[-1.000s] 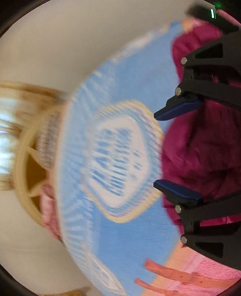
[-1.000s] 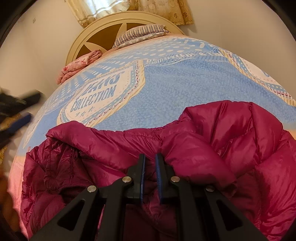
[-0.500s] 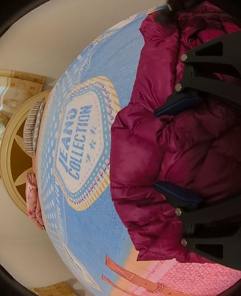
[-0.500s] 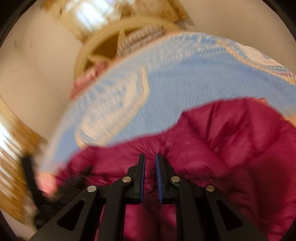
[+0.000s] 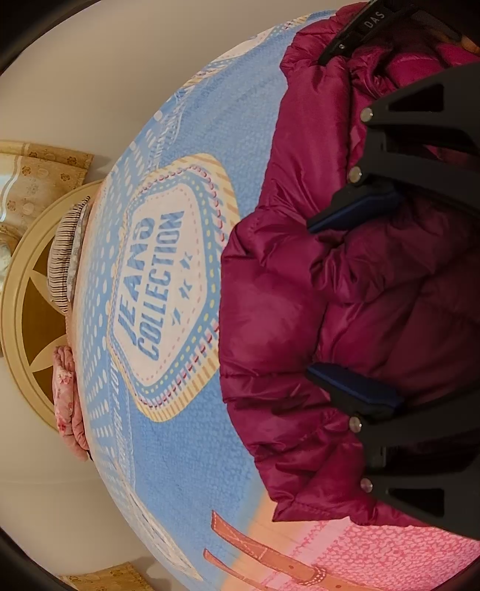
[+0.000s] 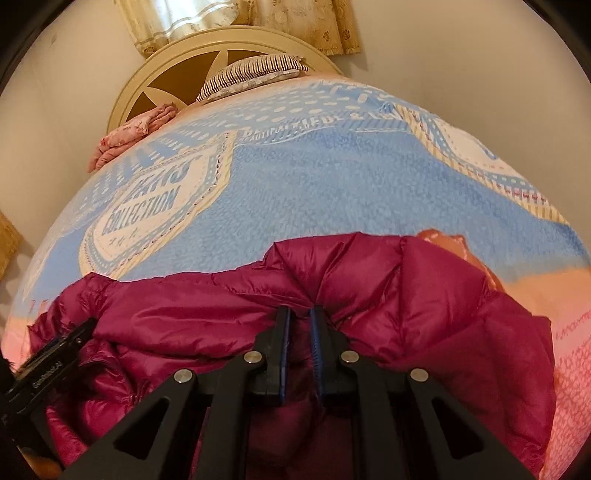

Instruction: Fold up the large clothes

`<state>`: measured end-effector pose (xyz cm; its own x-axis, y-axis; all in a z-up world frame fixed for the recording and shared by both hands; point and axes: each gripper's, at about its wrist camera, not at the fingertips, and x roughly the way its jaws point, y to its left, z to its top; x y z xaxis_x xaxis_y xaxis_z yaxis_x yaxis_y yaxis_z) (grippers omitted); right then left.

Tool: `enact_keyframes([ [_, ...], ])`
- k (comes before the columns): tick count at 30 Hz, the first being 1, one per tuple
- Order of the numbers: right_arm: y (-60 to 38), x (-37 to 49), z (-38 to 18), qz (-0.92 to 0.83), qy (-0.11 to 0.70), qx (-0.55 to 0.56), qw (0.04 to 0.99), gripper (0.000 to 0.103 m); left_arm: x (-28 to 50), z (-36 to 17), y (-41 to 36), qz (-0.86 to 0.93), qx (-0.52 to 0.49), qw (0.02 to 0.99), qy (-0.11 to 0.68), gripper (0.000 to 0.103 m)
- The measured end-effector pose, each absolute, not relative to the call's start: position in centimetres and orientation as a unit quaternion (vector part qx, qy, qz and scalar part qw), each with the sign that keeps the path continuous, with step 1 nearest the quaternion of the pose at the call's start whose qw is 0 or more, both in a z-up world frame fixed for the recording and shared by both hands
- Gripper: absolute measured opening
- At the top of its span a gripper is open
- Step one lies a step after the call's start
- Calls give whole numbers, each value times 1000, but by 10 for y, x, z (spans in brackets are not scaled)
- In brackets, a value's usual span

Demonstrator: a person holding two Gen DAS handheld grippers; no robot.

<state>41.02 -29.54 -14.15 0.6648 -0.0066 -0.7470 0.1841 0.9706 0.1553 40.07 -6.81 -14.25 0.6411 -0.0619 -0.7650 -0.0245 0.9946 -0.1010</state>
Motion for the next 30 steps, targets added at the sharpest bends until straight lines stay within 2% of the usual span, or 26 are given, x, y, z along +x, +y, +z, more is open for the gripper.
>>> enact_keyframes([
  [6,-291,424,-140,-78,409,69,906,11,405,-143,-70,-15,-48,901,430,81],
  [10,-311,415,-131,-49,416,127,899,11,403,-125,-56,-47,-80,887,453,81],
  [14,-336,346,-81,-27,336,197,921,11,364,-84,-24,-86,-105,903,408,81],
  [21,-348,188,-29,-15,301,163,940,12,253,-54,43,-166,-93,913,361,81],
  [23,-347,142,-23,-16,298,159,941,29,222,-54,61,-181,-89,914,351,85],
  [24,-346,120,-22,-18,294,157,943,58,206,-55,70,-190,-91,914,346,90],
  [25,-343,91,-20,-25,283,154,946,82,189,-58,80,-201,-97,914,340,92],
  [26,-342,72,-19,-28,275,152,949,85,180,-59,85,-209,-100,913,337,94],
  [30,-329,8,-26,-26,309,129,942,86,133,-74,109,-235,-106,903,344,94],
])
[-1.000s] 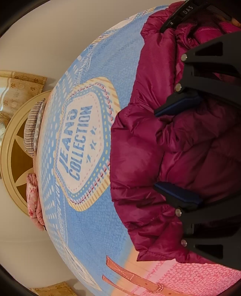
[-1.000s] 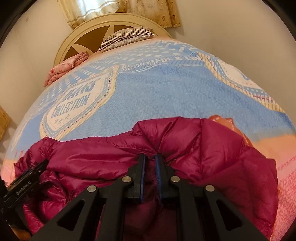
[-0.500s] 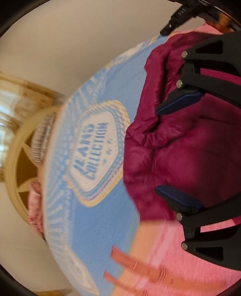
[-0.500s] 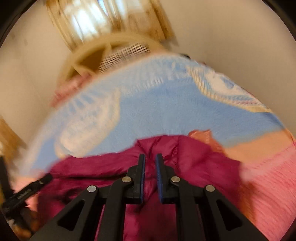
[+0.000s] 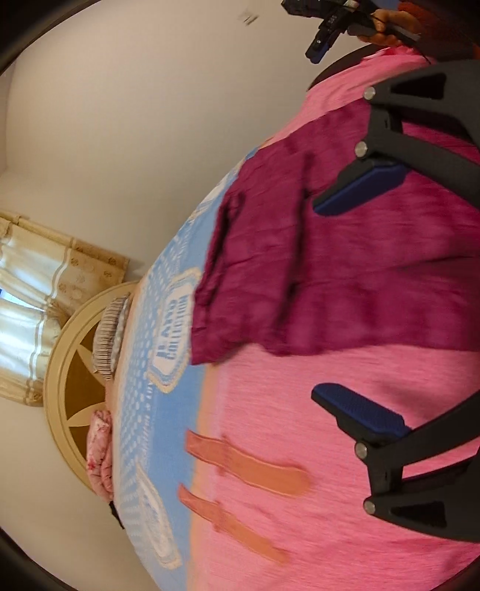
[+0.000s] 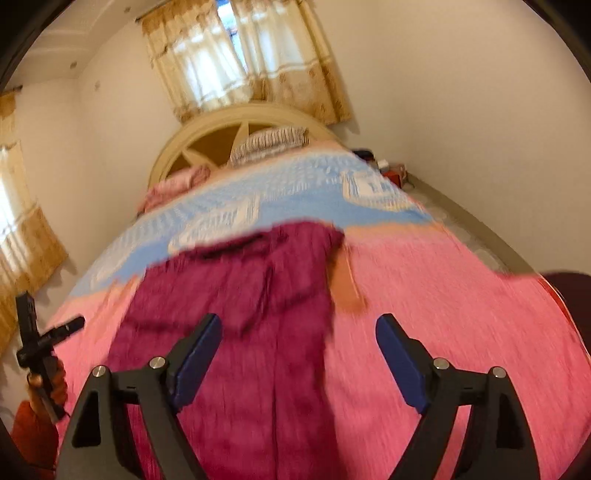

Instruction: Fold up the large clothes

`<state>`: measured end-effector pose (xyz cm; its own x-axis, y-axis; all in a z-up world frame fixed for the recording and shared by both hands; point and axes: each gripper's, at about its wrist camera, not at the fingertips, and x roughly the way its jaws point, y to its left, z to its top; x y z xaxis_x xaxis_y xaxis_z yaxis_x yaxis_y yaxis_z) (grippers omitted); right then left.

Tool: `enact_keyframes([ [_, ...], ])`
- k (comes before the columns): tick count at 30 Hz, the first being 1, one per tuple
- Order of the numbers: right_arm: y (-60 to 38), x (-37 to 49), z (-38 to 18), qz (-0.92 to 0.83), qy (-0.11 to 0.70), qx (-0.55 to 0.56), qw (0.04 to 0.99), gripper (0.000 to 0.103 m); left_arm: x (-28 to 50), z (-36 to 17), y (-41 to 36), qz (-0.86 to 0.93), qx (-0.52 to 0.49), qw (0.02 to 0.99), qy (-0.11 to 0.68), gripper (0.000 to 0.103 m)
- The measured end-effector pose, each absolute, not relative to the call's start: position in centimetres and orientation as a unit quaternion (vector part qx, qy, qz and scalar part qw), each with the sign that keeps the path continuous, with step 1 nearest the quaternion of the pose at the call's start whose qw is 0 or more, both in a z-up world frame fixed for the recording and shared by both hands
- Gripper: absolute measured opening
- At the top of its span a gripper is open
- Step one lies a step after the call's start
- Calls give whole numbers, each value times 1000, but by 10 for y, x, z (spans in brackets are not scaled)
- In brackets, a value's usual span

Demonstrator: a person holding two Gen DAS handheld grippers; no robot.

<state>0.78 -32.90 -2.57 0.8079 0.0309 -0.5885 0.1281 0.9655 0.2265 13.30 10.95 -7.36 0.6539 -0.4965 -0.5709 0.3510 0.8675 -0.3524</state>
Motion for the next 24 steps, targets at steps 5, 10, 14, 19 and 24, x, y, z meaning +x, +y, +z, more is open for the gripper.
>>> enact_keyframes([
  [5,-315,-36,-22,3,339,112,934,86,85,-98,134,-244,-124,887,372,94],
  [10,-295,-58,-57,-18,394,55,917,85,41,-127,144,-252,-145,874,389,94],
  [14,-288,-63,-96,-40,433,52,899,85,22,-149,146,-259,-152,858,417,94],
  [19,-277,-68,-124,-57,448,37,891,80,15,-170,145,-255,-157,847,439,94],
  [24,-264,-69,-126,-61,463,-5,884,78,14,-186,135,-253,-138,847,447,94],
])
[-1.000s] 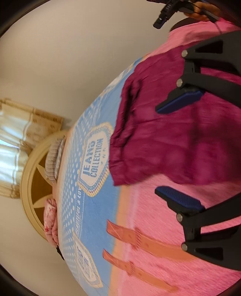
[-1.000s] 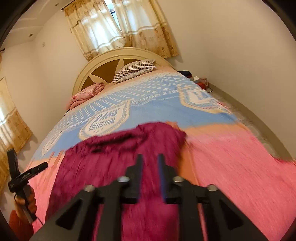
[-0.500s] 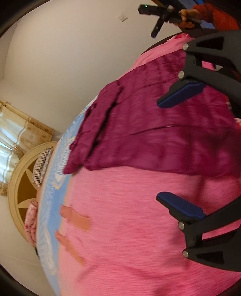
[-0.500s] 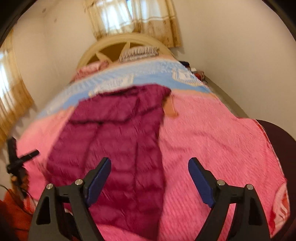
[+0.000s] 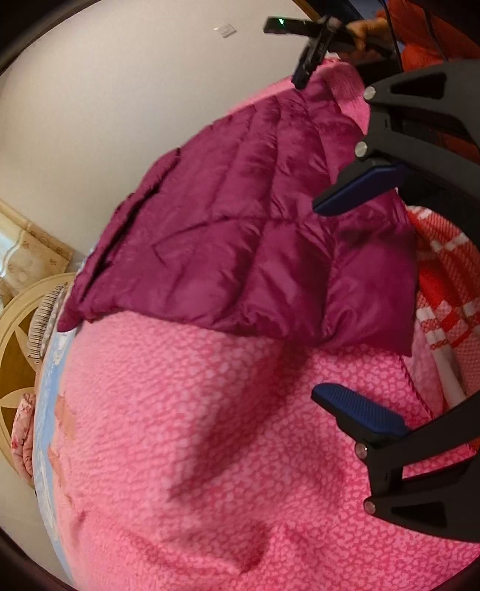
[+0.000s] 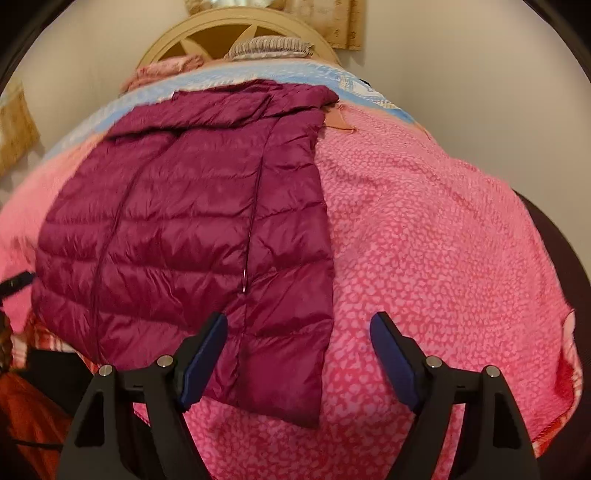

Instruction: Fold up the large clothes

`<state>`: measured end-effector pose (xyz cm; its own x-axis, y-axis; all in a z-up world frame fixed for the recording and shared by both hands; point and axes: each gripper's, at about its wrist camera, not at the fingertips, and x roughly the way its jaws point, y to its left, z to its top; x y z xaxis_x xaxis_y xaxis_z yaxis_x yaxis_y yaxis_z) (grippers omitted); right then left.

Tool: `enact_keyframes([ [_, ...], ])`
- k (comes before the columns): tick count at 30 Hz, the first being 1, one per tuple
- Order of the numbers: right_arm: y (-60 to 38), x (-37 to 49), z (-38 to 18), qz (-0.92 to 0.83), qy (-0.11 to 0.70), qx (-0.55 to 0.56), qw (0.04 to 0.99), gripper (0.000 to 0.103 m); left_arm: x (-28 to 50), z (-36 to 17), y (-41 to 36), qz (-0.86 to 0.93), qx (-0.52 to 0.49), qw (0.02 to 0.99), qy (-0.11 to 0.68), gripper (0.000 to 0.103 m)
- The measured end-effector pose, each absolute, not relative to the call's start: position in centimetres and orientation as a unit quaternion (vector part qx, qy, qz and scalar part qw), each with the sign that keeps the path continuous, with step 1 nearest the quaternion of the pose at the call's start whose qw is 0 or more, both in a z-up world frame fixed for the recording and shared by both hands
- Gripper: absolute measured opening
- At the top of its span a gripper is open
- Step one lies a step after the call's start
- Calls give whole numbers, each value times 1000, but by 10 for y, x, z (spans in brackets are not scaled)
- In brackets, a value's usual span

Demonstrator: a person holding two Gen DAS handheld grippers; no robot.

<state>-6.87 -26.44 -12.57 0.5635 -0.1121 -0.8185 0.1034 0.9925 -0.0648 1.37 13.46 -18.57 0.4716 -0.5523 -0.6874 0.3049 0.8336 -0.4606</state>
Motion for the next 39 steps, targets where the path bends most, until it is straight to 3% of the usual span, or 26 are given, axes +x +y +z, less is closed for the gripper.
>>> enact_keyframes([
  [2,-260,-72,-123,-57,467,-11,882,73,14,-192,128,-265,-140,837,458,93],
  [4,-256,-76,-123,-31,475,-2,879,59,14,-194,125,-278,-143,831,460,93],
  [7,-254,-77,-128,-29,476,-3,879,58,14,-196,125,-286,-154,829,456,92],
  [14,-258,-73,-134,-5,485,41,873,58,12,-196,127,-326,-177,809,455,45],
  [15,-259,-72,-136,-1,488,50,871,56,11,-195,127,-331,-179,808,454,37],
  [17,-262,-70,-142,-4,495,62,867,40,11,-195,129,-337,-183,806,452,28],
  [19,-265,-70,-146,-16,498,64,865,24,10,-195,131,-336,-179,807,451,28],
  [25,-273,-79,-133,-21,474,86,876,22,8,-195,131,-330,-174,809,453,28],
  [28,-274,-86,-118,-21,449,90,889,22,9,-198,127,-323,-173,810,457,54],
  [29,-275,-84,-117,-25,450,91,888,23,9,-198,126,-321,-173,811,457,62],
  [30,-276,-83,-117,-28,453,91,886,28,8,-199,125,-319,-172,813,456,63],
  [31,-276,-82,-120,-31,458,89,884,41,8,-199,123,-319,-170,813,456,63],
  [32,-276,-81,-122,-33,461,86,883,46,8,-199,121,-318,-166,814,458,63],
  [37,-255,-78,-133,-35,483,17,875,47,7,-202,116,-320,-162,811,462,63],
  [38,-251,-79,-136,-37,487,-2,873,47,7,-203,116,-323,-162,811,460,61],
  [39,-245,-78,-138,-37,492,-22,870,47,7,-203,114,-327,-160,810,460,52],
])
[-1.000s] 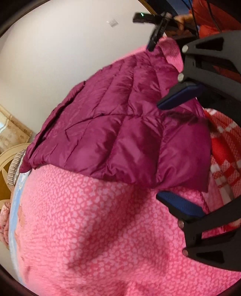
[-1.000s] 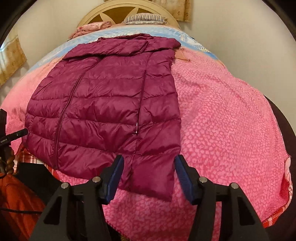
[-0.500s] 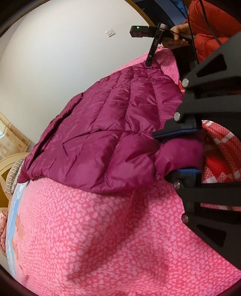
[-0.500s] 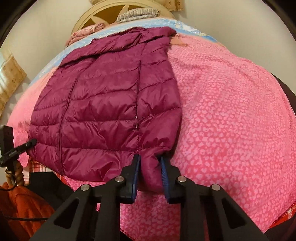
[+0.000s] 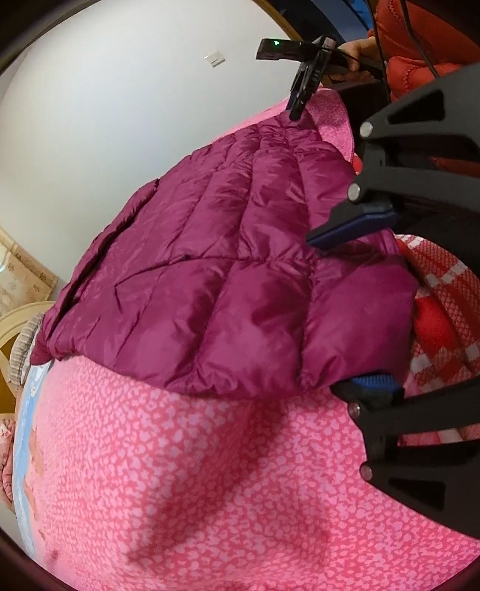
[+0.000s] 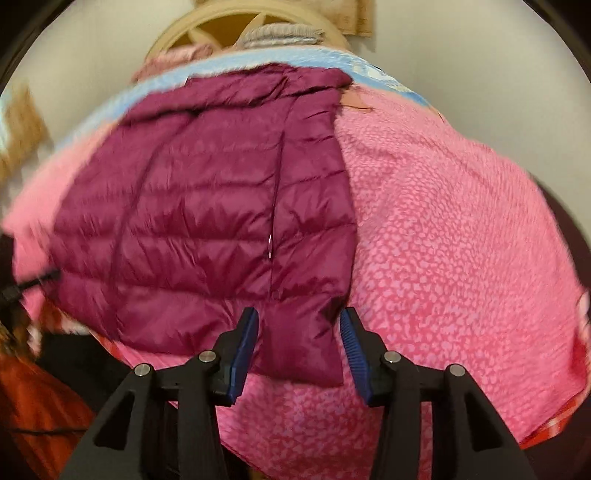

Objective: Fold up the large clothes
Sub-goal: 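Grasp the jacket hem with both grippers and lift it toward the collar, then lay the held hem over the jacket body and open both grippers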

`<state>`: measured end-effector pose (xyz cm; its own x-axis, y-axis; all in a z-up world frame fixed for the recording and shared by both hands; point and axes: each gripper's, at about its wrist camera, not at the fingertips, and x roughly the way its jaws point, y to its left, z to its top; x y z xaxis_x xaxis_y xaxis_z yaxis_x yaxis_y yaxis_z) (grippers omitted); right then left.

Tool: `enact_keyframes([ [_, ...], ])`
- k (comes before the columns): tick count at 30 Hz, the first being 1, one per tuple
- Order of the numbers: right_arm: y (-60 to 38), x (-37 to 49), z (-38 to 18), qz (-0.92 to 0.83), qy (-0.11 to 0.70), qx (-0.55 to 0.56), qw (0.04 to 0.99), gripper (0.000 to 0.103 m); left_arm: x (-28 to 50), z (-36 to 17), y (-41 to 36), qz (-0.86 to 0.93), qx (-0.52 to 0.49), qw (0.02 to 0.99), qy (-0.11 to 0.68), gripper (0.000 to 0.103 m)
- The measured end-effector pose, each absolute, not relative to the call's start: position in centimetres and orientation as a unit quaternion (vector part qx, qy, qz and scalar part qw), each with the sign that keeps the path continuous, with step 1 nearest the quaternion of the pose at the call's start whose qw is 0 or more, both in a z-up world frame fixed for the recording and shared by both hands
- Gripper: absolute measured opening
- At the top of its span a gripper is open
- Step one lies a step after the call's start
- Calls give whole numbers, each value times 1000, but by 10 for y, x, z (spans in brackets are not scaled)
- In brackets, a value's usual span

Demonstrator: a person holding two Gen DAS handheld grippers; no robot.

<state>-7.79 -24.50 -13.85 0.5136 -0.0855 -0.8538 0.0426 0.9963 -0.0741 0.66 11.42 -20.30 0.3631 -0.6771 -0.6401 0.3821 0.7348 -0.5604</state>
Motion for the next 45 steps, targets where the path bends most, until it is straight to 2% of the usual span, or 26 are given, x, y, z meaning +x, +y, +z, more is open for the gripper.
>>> enact_keyframes([
  [1,-241,-77,-142,-34,497,-33,867,47,6,-203,112,-334,-158,807,461,45],
  [2,-241,-76,-146,-33,502,-36,864,47,6,-203,110,-337,-156,806,462,32],
  [3,-241,-74,-151,-37,509,-37,859,34,6,-202,108,-339,-153,806,461,27],
  [4,-244,-73,-156,-43,517,-33,854,16,5,-200,108,-339,-151,808,457,25],
  [6,-249,-73,-157,-36,516,-24,856,10,4,-195,110,-343,-154,811,449,13],
  [8,-258,-76,-150,-21,510,12,860,7,2,-186,114,-352,-167,813,432,10],
  [15,-288,-102,-98,31,427,121,896,5,-17,-115,126,-419,-184,828,325,10],
  [29,-312,-159,-9,63,296,172,937,5,-58,-22,154,-499,-179,827,188,10],
  [35,-320,-124,26,65,262,168,948,5,-10,-8,157,-438,-229,840,222,11],
  [45,-333,46,45,38,275,184,943,5,144,-19,124,-304,-265,848,344,14],
])
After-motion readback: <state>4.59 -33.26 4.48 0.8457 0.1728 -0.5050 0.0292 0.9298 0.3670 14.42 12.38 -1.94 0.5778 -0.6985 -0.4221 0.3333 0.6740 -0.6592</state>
